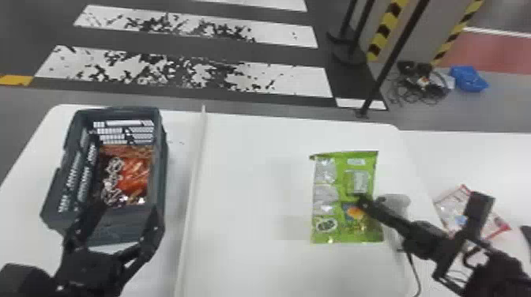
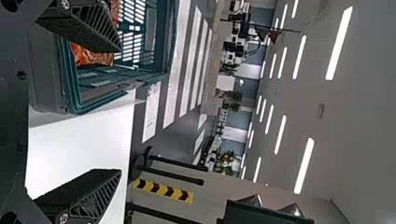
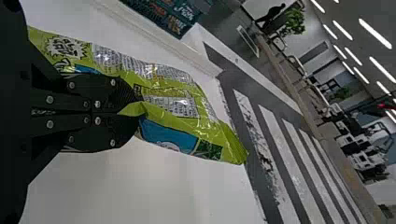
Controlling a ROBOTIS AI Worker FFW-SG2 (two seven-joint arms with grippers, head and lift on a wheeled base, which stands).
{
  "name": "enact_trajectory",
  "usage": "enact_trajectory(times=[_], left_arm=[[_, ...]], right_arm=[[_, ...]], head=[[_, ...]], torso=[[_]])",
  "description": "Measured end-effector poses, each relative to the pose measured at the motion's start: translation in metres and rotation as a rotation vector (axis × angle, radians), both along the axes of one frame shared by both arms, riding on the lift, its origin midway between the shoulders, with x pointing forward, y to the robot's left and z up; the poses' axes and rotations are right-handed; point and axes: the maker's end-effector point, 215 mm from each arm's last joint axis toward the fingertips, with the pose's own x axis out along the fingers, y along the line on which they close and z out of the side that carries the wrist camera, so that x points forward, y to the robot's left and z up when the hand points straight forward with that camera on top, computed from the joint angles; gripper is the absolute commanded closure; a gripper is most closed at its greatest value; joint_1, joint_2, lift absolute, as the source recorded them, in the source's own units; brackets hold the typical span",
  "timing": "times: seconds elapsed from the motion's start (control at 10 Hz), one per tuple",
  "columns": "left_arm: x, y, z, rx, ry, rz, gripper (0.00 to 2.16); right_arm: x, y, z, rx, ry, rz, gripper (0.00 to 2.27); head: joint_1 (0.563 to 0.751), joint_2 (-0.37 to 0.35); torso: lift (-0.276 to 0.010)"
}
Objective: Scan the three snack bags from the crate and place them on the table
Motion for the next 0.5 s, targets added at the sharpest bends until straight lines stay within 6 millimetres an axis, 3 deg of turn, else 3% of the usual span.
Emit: enact_trajectory(times=[0.3, 0.5], left_arm=[[-0.011, -0.001, -0.007, 0.013, 0.015, -0.001, 0.08], [-0.02, -0.004, -0.002, 0.018, 0.001, -0.001, 0.08]], right_arm=[[0.066, -0.142, 0.037, 0.161, -0.056, -0.416, 2.22], [0.078, -0.24, 0.028, 0.161, -0.093, -0.705, 2.22]], head=[[0.695, -0.331], [0.695, -0.35]], torso=[[-0.037], [-0.037]])
